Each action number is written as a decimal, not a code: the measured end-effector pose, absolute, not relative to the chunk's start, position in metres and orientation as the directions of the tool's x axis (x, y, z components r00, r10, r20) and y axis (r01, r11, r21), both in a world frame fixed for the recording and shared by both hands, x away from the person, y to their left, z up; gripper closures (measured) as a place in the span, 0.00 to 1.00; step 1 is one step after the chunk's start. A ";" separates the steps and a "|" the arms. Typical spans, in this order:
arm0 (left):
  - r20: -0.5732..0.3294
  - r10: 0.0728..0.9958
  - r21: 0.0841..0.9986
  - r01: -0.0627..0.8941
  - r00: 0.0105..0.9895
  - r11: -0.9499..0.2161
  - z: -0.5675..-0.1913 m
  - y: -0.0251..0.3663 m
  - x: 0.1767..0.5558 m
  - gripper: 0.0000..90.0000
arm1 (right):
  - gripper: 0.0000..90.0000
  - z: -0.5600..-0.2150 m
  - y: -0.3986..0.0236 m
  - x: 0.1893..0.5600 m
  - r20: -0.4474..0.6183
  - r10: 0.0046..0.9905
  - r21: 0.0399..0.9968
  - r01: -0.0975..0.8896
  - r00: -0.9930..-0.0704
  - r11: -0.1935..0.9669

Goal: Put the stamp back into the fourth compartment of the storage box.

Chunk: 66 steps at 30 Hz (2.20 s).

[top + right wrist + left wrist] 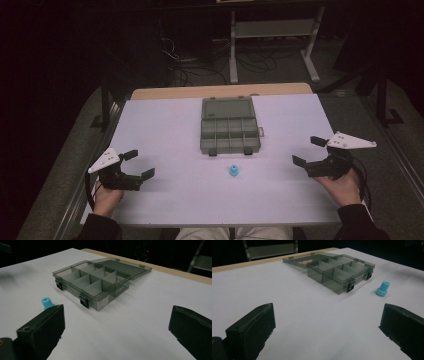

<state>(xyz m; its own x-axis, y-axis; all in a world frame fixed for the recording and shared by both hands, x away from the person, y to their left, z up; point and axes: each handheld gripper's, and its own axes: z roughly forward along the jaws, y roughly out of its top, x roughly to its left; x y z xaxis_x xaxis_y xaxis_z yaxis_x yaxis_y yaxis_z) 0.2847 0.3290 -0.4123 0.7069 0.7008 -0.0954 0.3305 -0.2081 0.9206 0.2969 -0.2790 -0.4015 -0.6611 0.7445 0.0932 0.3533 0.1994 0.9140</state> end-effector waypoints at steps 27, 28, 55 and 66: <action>-0.097 0.705 0.924 0.327 0.703 -0.200 -0.411 0.330 0.282 0.00 | 0.00 -0.395 -0.269 0.295 0.100 0.712 0.903 0.365 -0.694 0.228; -0.097 0.705 0.924 0.327 0.702 -0.199 -0.411 0.330 0.282 0.00 | 0.00 -0.395 -0.268 0.295 0.101 0.710 0.900 0.368 -0.697 0.233; -0.084 0.702 0.924 0.319 0.707 -0.211 -0.411 0.329 0.282 0.00 | 0.00 -0.383 -0.243 0.309 0.072 0.651 0.880 0.356 -0.755 0.315; -0.083 0.701 0.925 0.316 0.708 -0.210 -0.410 0.329 0.282 0.00 | 0.00 -0.379 -0.228 0.316 0.066 0.623 0.877 0.343 -0.779 0.336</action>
